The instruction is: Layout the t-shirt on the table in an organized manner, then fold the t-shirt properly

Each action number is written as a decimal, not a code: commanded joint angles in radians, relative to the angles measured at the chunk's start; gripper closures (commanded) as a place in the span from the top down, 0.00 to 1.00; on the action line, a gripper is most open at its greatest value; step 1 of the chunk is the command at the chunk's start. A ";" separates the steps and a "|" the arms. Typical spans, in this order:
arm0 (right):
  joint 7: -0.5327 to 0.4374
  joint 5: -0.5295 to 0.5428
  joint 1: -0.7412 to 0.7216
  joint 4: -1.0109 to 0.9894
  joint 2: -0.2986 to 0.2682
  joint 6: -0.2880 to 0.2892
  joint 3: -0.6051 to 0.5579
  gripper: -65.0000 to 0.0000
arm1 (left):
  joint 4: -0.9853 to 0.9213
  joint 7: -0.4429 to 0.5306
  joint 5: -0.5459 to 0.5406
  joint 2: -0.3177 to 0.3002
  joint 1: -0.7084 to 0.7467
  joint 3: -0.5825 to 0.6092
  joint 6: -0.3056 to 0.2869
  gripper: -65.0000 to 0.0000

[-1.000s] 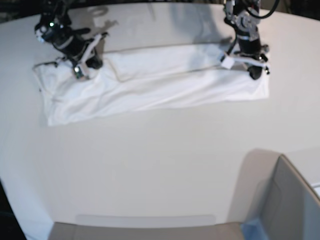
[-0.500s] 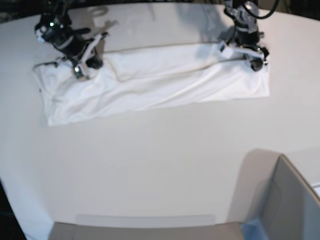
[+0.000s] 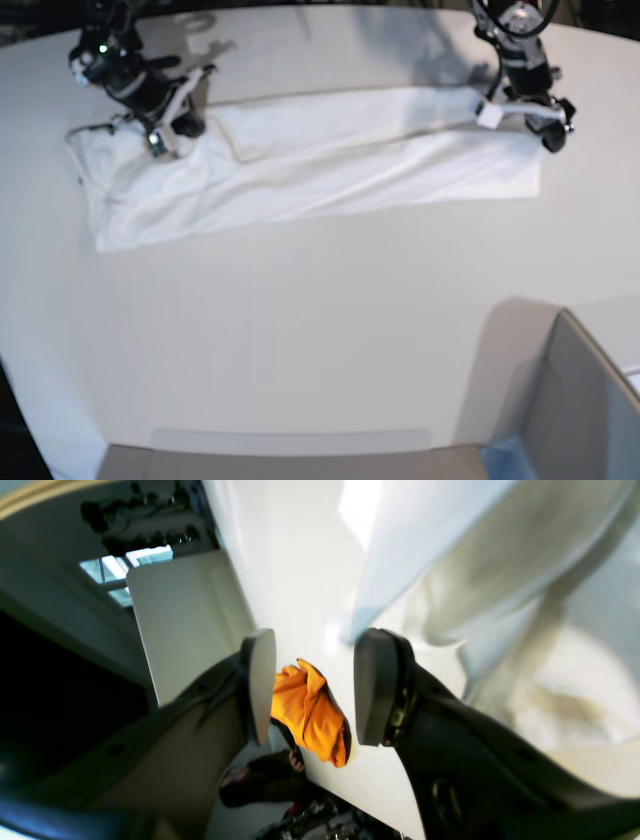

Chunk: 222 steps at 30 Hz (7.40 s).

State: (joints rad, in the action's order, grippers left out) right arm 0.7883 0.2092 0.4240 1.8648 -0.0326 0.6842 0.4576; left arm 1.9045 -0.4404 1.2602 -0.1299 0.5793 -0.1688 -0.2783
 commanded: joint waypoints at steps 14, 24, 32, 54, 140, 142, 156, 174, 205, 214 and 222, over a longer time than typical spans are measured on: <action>-0.019 0.016 -0.001 0.014 -0.007 0.014 0.002 0.00 | 0.088 0.008 -0.162 0.000 -0.026 -0.084 0.023 0.38; -0.019 0.016 0.000 0.014 -0.007 0.014 0.007 0.00 | 0.115 -0.005 -0.736 0.000 -0.166 -0.081 0.017 0.38; -0.019 0.016 -0.003 0.014 -0.007 0.014 0.008 0.00 | 0.013 0.005 -0.917 -0.003 -0.111 -0.084 0.015 0.38; 0.165 0.023 -0.026 0.163 0.023 0.014 0.010 0.00 | -0.251 0.008 -0.951 -0.006 -0.203 -0.087 0.015 0.38; 0.234 0.220 -0.376 -0.179 0.098 0.014 0.340 0.09 | -0.253 0.008 -0.948 -0.007 -0.186 -0.058 0.015 0.38; 0.234 0.220 -0.371 -0.176 0.098 0.014 0.336 0.05 | -0.253 0.008 -0.948 -0.007 -0.186 -0.058 0.015 0.38; 0.234 0.220 -0.271 -0.054 0.101 0.014 0.347 0.17 | -0.253 0.008 -0.948 -0.007 -0.186 -0.059 0.015 0.38; 0.234 0.223 -0.385 -0.212 0.064 0.014 0.401 0.53 | -0.253 0.008 -0.948 -0.007 -0.184 -0.059 0.015 0.38; 0.314 0.226 -0.353 -0.110 0.020 0.014 0.405 0.00 | -0.250 0.008 -0.948 -0.007 -0.175 -0.059 0.017 0.38; 0.314 0.226 -0.279 -0.066 0.021 0.014 0.407 0.00 | -0.250 0.008 -0.948 -0.007 -0.173 -0.059 0.017 0.38; 0.316 0.227 -0.285 -0.064 0.020 0.014 0.528 0.00 | -0.250 0.008 -0.948 -0.006 -0.172 -0.059 0.017 0.38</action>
State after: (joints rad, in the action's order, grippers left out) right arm 1.1198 0.4294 0.1497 1.7805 0.0029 0.6842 0.9833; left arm 1.6508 -0.3985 0.3130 -0.1356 0.3965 -0.2306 -0.2478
